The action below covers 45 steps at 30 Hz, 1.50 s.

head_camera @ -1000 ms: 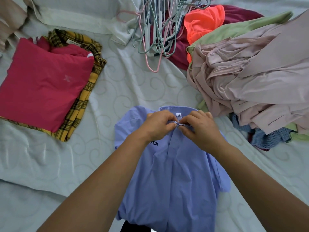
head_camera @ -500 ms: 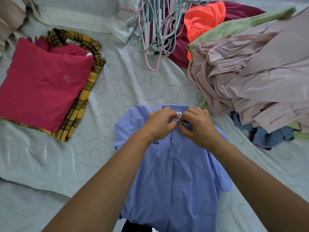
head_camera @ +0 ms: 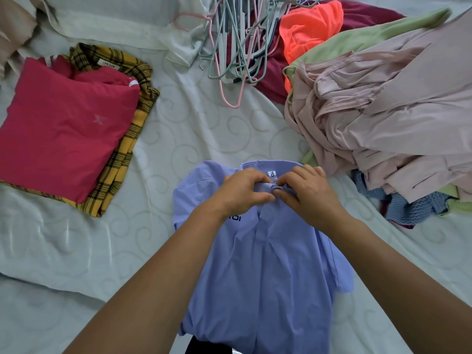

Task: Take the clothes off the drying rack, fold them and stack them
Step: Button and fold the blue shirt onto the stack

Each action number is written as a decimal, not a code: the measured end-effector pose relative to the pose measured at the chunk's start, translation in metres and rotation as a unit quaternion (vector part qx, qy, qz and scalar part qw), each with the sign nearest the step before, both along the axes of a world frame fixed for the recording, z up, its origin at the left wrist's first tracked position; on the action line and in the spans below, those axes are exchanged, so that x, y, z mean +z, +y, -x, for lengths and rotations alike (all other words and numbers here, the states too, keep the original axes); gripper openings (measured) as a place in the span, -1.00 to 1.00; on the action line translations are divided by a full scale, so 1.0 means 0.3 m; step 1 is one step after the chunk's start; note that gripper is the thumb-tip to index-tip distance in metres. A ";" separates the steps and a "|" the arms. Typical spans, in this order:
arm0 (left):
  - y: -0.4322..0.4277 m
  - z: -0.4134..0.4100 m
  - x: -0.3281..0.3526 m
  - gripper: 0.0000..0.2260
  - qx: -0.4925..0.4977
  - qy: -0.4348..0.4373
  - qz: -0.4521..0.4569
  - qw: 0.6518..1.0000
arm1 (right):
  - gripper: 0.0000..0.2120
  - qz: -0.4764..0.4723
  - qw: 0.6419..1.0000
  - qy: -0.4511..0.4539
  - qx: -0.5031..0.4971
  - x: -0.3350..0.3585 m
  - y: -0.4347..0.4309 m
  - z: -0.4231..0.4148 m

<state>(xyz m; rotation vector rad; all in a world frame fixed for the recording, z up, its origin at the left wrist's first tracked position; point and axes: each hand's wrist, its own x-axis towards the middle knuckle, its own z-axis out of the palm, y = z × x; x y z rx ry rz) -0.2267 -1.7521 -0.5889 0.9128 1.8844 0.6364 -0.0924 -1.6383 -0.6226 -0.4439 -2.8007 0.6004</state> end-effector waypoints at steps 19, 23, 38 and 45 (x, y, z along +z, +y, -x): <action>-0.001 0.008 -0.019 -0.89 0.085 -0.046 -0.012 0.995 | -0.71 0.093 0.995 -0.033 -0.007 0.000 0.009 0.023; -0.014 0.007 -0.013 -0.89 0.125 -0.135 -0.011 0.983 | -0.76 0.097 0.995 -0.009 -0.008 0.022 0.014 0.012; -0.229 0.230 -0.171 -0.58 0.152 0.209 0.152 0.954 | -0.78 0.253 0.889 -0.200 -0.326 -0.114 0.088 -0.245; -0.249 0.258 -0.178 -0.82 0.246 0.023 0.145 0.958 | -0.76 0.380 0.830 -0.181 -0.366 -0.088 0.113 -0.236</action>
